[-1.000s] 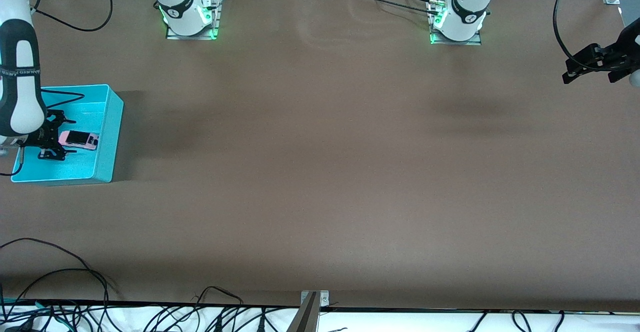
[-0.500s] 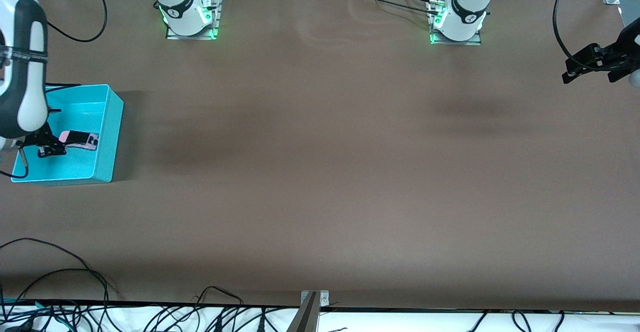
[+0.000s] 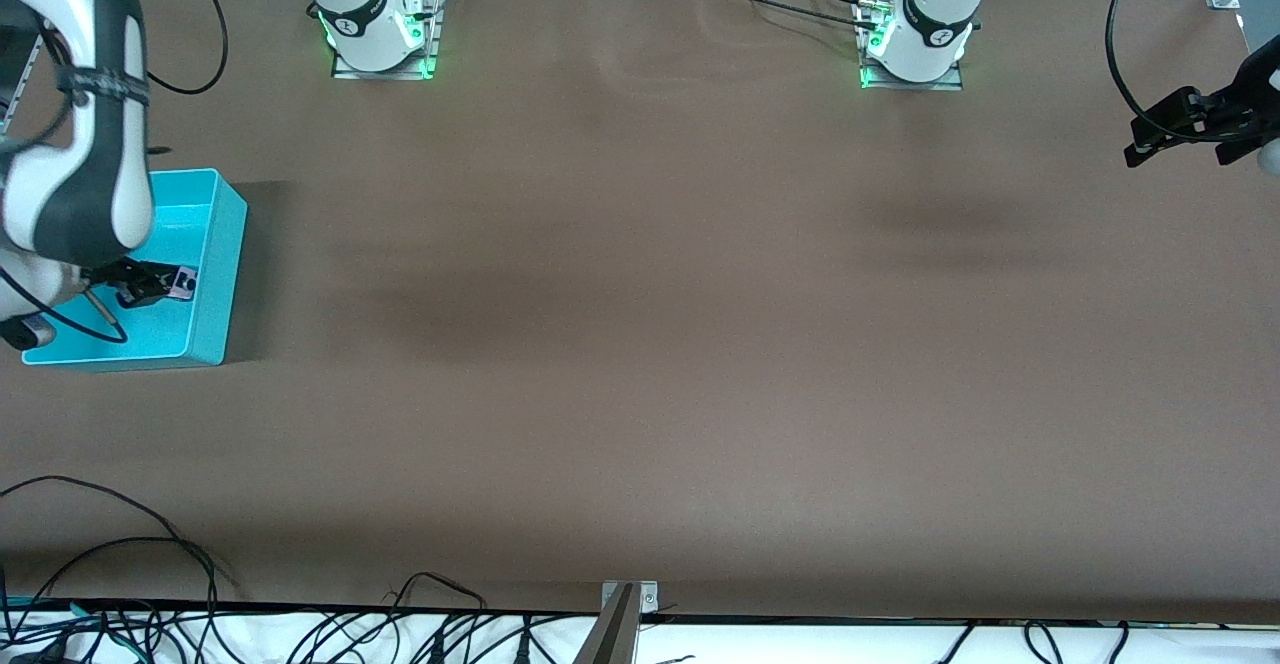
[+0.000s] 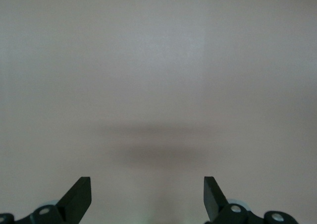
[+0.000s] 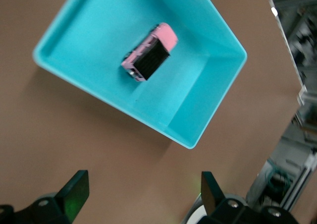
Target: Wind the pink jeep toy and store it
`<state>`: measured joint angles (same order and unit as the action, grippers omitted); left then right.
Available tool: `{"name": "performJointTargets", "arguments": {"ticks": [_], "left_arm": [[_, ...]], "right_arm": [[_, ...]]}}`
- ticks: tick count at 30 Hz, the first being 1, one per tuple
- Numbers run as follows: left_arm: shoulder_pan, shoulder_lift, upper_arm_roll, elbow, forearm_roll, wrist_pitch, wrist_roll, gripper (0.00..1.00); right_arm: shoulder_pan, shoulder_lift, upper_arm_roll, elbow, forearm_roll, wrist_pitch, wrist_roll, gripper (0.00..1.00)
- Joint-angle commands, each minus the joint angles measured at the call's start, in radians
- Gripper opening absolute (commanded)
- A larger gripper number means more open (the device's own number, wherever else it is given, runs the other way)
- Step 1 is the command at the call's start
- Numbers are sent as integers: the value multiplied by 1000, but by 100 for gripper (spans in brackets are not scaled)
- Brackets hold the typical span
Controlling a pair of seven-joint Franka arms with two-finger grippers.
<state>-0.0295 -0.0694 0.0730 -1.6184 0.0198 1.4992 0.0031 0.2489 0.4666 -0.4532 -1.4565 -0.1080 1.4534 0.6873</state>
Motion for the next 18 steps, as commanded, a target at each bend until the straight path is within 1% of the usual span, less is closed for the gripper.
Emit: {"name": "performJointTargets", "arguments": {"ticks": [1, 3, 4, 8, 11, 13, 16, 18], "left_arm": [[-9, -6, 8, -1, 3, -10, 17, 100], [-9, -6, 8, -1, 3, -10, 17, 100], [-9, -6, 8, -1, 3, -10, 17, 100], [-9, -6, 8, -1, 3, -10, 17, 100], [-9, -6, 8, 0, 3, -10, 17, 100], [-9, -6, 8, -1, 3, -10, 17, 100], [-9, -4, 8, -1, 3, -10, 17, 100], [-9, -4, 8, -1, 3, -10, 17, 100]], "right_arm": [[-138, -123, 175, 1, -13, -16, -190, 100], [-186, -137, 249, 1, -16, -4, -221, 100], [-204, -141, 275, 1, -18, 5, -233, 100], [-227, -170, 349, -18, -18, 57, -247, 100], [-272, -216, 441, -93, -24, 158, -270, 100], [-281, -261, 462, -154, -32, 223, -276, 100], [-281, -334, 467, -240, -32, 310, -290, 100], [-281, -380, 472, -286, -26, 337, -316, 100]]}}
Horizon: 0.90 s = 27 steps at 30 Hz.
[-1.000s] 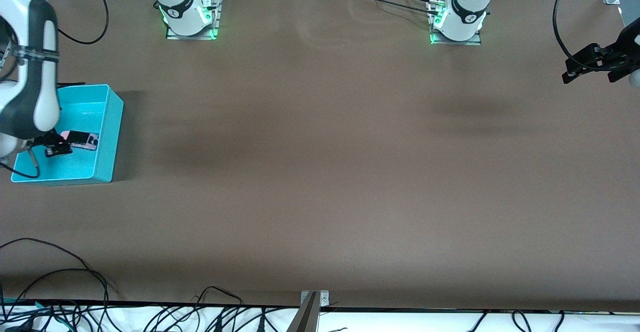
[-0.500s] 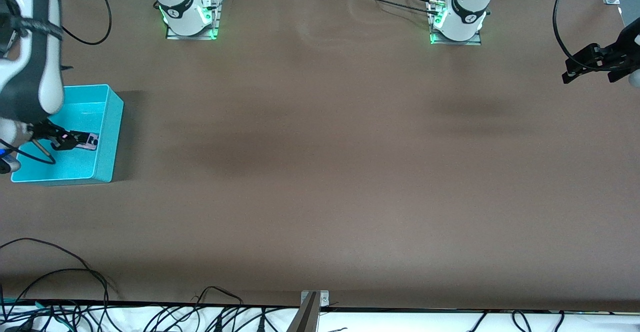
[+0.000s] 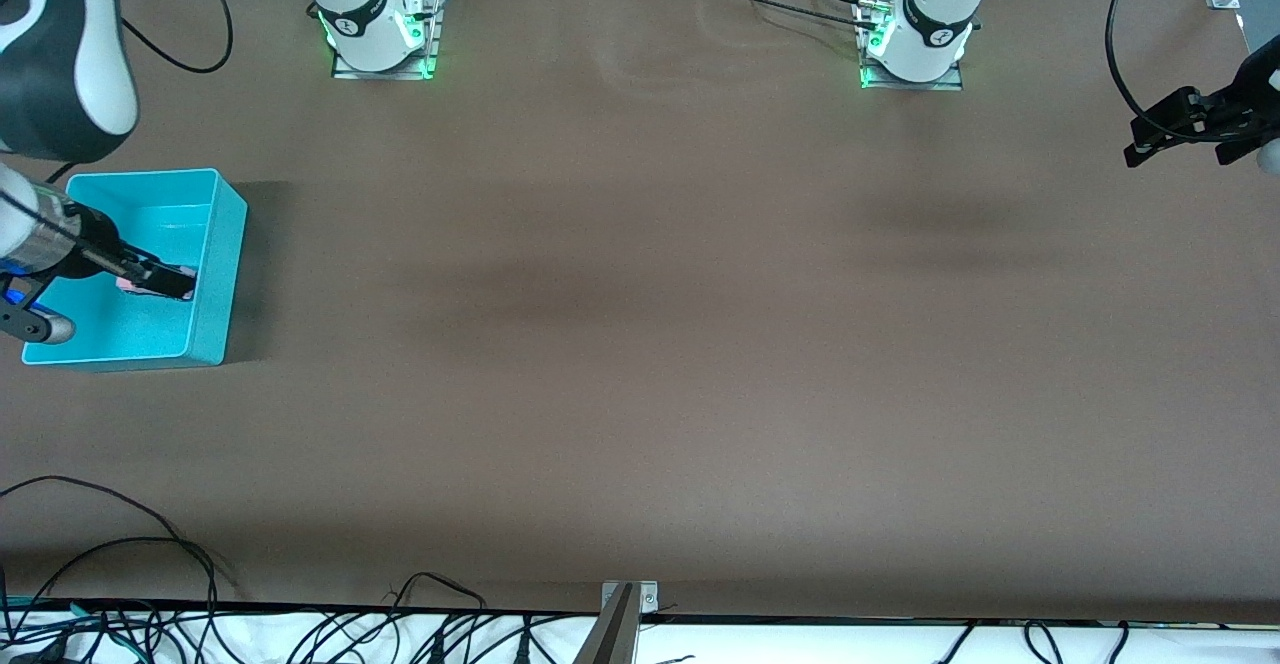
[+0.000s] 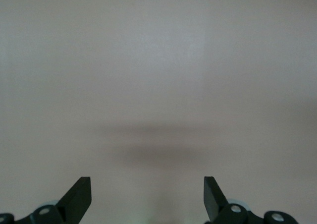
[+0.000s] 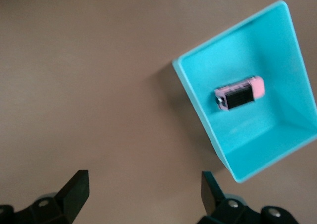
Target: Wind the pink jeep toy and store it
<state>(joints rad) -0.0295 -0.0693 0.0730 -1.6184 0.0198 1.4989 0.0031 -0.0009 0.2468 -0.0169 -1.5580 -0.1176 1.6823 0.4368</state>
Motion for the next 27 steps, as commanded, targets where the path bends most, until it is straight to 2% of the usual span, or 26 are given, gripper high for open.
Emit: {"name": "performJointTargets", "arguments": {"ticks": [1, 5, 12, 27], "left_arm": [[-9, -6, 8, -1, 3, -9, 17, 100], [-9, -4, 8, -1, 3, -9, 17, 100], [-9, -6, 8, -1, 3, -9, 17, 100], [-9, -6, 8, -1, 3, -9, 17, 100]], "right_arm": [[-31, -176, 44, -198, -13, 108, -90, 100], [-31, -222, 97, -226, 6, 86, -213, 100], [-13, -254, 100, -218, 133, 17, -257, 100], [44, -268, 84, -203, 122, -26, -257, 100]]}}
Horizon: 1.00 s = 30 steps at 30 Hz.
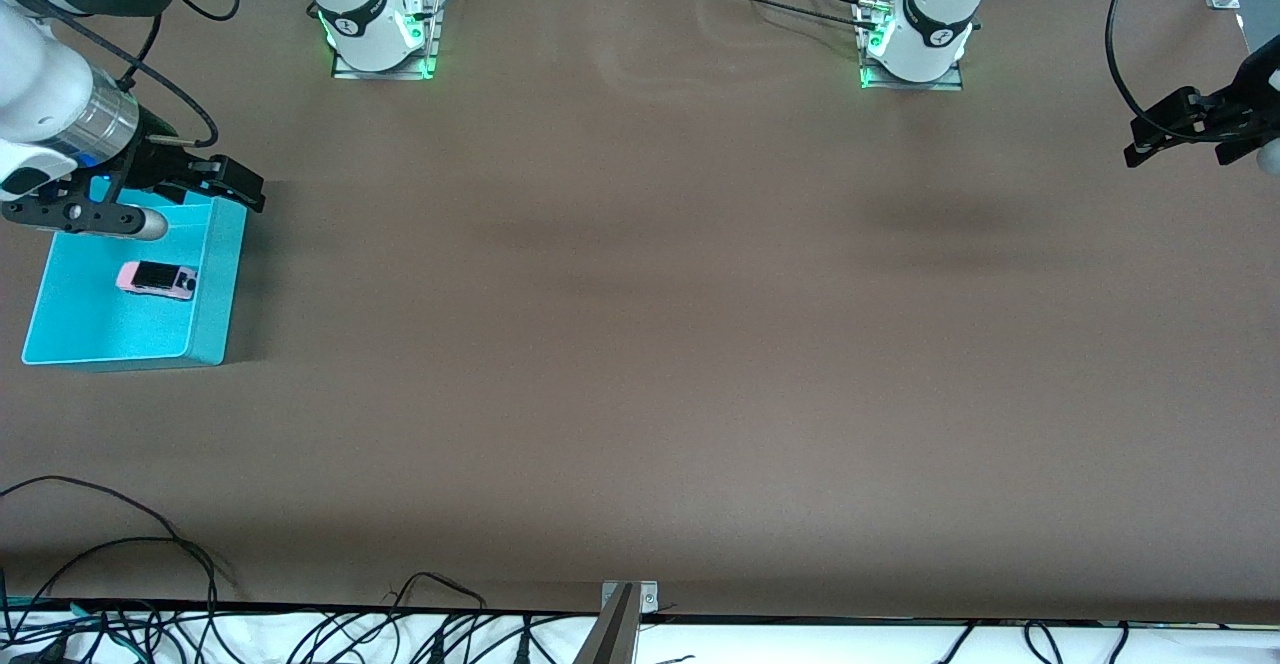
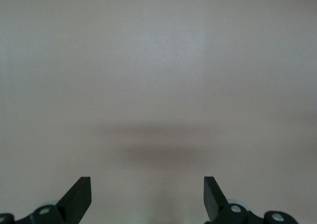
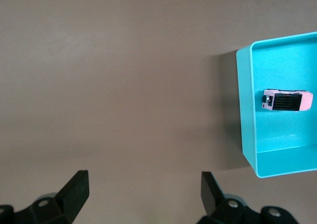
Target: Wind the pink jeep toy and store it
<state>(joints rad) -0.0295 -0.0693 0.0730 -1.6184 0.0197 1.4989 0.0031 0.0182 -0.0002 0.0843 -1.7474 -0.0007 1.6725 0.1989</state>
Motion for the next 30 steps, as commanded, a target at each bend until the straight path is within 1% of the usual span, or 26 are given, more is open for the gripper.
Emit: {"name": "performJointTargets", "arguments": {"ticks": [1, 9, 20, 24, 30], "left_arm": [[-9, -6, 8, -1, 3, -9, 17, 100], [-12, -6, 5, 0, 2, -9, 17, 100], [-12, -6, 5, 0, 2, -9, 17, 100], [-12, -6, 5, 0, 3, -9, 17, 100], [-12, -6, 5, 0, 2, -9, 17, 100]], "right_arm": [[28, -21, -21, -12, 4, -19, -19, 100], [29, -21, -32, 5, 1, -37, -21, 100], [32, -24, -32, 9, -1, -45, -22, 100], [32, -20, -32, 35, -1, -73, -53, 100], [32, -18, -34, 48, -1, -73, -56, 100]]}}
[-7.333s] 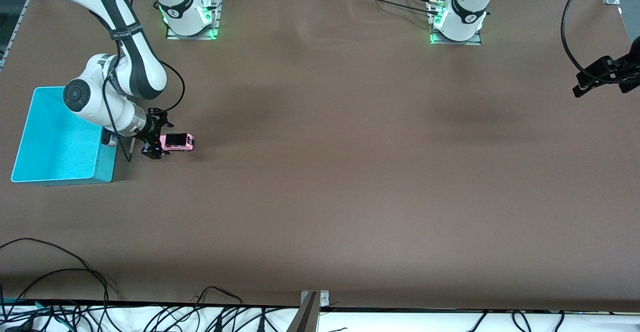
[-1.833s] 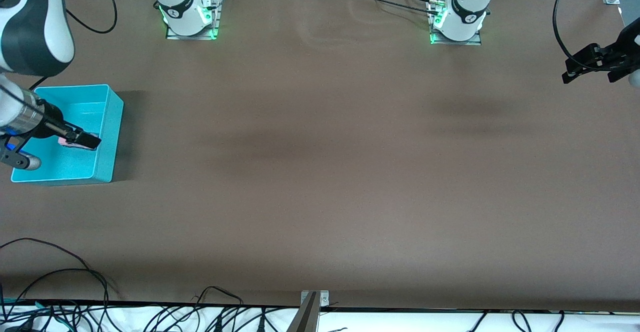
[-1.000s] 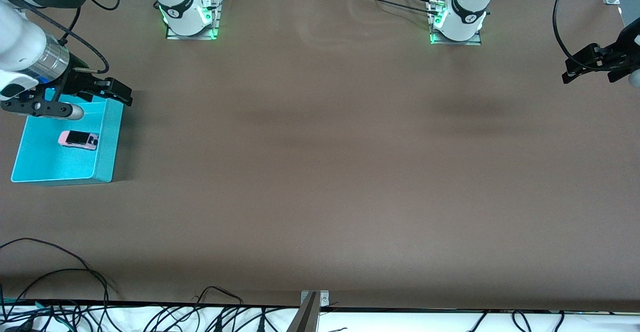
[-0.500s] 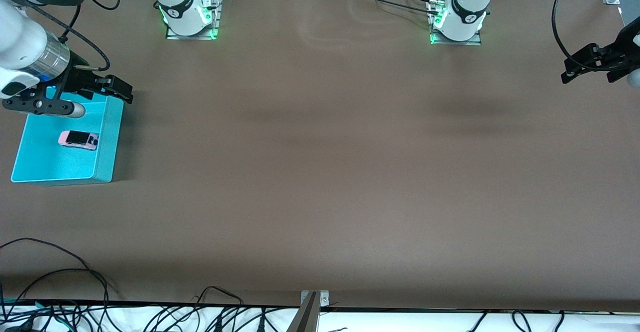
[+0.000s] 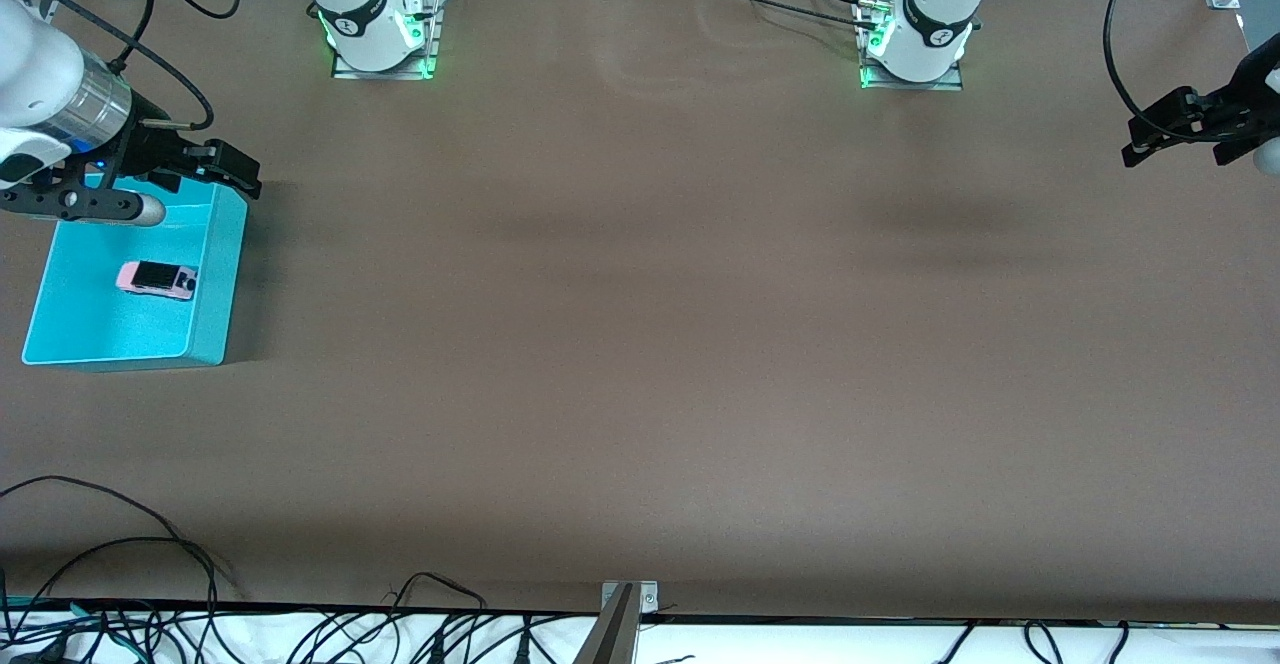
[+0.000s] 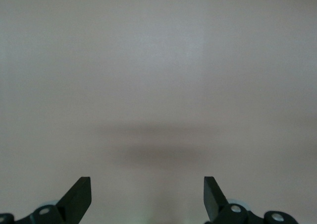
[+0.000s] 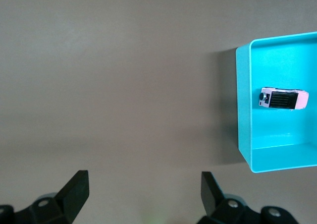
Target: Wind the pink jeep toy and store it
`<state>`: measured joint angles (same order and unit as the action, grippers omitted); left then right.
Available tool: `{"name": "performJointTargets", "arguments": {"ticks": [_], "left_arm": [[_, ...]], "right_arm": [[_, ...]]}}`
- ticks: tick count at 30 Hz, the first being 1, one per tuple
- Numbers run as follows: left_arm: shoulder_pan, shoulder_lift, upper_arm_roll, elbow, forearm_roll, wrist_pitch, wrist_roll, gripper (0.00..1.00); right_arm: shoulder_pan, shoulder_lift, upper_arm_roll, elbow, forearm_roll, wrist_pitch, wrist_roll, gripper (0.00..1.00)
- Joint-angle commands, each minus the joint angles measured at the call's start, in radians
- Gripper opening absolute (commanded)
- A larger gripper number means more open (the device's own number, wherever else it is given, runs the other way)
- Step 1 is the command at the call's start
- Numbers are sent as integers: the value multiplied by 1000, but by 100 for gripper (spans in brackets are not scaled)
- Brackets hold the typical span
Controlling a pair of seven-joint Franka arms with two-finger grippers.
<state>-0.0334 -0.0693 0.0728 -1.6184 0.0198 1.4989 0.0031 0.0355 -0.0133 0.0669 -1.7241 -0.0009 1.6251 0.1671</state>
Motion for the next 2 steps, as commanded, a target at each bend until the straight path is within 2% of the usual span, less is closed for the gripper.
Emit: {"name": "performJointTargets", "arguments": {"ticks": [1, 2], "left_arm": [[-8, -6, 5, 0, 2, -9, 17, 100], [-8, -6, 5, 0, 2, -9, 17, 100]], "right_arm": [[15, -5, -16, 24, -1, -25, -24, 100], [15, -5, -16, 24, -1, -25, -24, 100]]}}
